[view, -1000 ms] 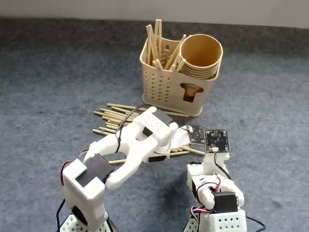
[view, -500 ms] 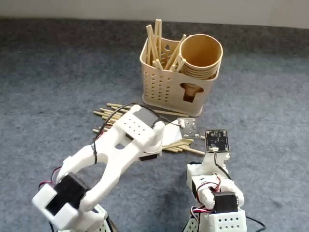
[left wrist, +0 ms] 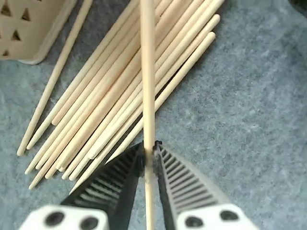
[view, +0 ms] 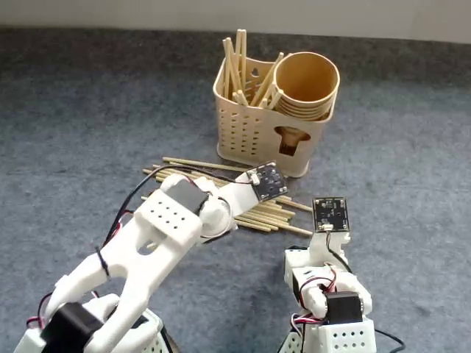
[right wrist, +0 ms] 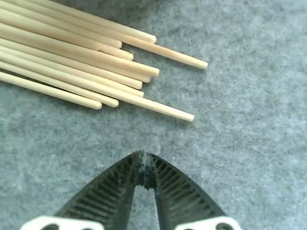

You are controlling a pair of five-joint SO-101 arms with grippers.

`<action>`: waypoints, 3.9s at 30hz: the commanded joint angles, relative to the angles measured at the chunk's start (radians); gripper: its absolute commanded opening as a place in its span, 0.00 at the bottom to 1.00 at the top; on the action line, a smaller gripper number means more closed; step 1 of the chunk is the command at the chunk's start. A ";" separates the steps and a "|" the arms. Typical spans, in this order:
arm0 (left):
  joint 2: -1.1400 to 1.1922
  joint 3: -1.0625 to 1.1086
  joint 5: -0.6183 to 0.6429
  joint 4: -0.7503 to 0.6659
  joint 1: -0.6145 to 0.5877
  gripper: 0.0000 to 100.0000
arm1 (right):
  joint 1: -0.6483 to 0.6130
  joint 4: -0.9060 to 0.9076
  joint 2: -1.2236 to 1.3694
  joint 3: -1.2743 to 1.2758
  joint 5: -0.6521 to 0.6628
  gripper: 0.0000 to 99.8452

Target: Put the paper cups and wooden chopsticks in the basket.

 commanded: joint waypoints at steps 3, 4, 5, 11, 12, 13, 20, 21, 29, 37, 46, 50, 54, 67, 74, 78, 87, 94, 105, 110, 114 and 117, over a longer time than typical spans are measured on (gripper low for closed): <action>-0.157 0.012 0.089 -0.037 -0.019 0.01 | 0.008 0.008 -0.019 0.142 0.002 0.00; -0.176 0.010 0.106 -0.038 -0.030 0.01 | 0.008 0.008 -0.019 0.142 0.002 0.00; -0.196 0.010 0.123 -0.049 -0.041 0.01 | 0.008 0.008 -0.019 0.142 0.002 0.00; -0.294 0.010 0.226 -0.114 -0.108 0.01 | 0.008 0.008 -0.019 0.142 0.002 0.00; -0.311 0.010 0.245 -0.117 -0.116 0.01 | 0.008 0.008 -0.019 0.142 0.002 0.00; -0.329 0.008 0.267 -0.120 -0.124 0.01 | 0.008 0.008 -0.019 0.142 0.002 0.00; -0.429 -0.101 0.385 -0.130 -0.165 0.01 | 0.008 0.008 -0.019 0.142 0.000 0.00; -0.437 -0.127 0.402 -0.130 -0.165 0.01 | 0.008 0.008 -0.019 0.142 0.000 0.00; -0.438 -0.344 0.560 -0.146 -0.157 0.01 | 0.008 0.008 -0.019 0.142 0.000 0.00; -0.435 -0.384 0.644 -0.476 -0.157 0.01 | 0.008 0.008 -0.019 0.142 0.000 0.00; -0.298 -0.334 0.641 -0.812 -0.162 0.01 | 0.008 0.008 -0.019 0.142 0.002 0.00; -0.151 -0.397 0.641 -0.861 -0.166 0.01 | 0.008 0.008 -0.019 0.142 0.002 0.00; -0.022 -0.440 0.641 -0.856 -0.170 0.01 | 0.008 0.008 -0.019 0.142 0.002 0.00; 0.039 -0.478 0.640 -0.859 -0.173 0.01 | 0.008 0.008 -0.019 0.142 0.002 0.00; 0.039 -0.555 0.643 -0.858 -0.259 0.01 | 0.008 0.008 -0.019 0.142 0.002 0.00; 0.042 -0.545 0.644 -0.859 -0.274 0.01 | 0.008 0.008 -0.019 0.142 0.002 0.00; 0.050 -0.469 0.646 -1.037 -0.268 0.01 | 0.008 0.008 -0.019 0.142 0.000 0.00; 0.051 -0.398 0.649 -1.039 -0.257 0.01 | 0.008 0.008 -0.019 0.142 0.000 0.00; 0.050 -0.314 0.689 -1.039 -0.234 0.01 | 0.008 0.008 -0.019 0.142 0.000 0.00; 0.042 -0.291 0.689 -1.036 -0.228 0.01 | 0.008 0.008 -0.019 0.142 0.002 0.00; 0.039 -0.248 0.686 -1.036 -0.245 0.01 | 0.008 0.008 -0.019 0.142 0.002 0.00; 0.039 -0.239 0.689 -1.036 -0.277 0.01 | 0.008 0.008 -0.019 0.142 0.002 0.00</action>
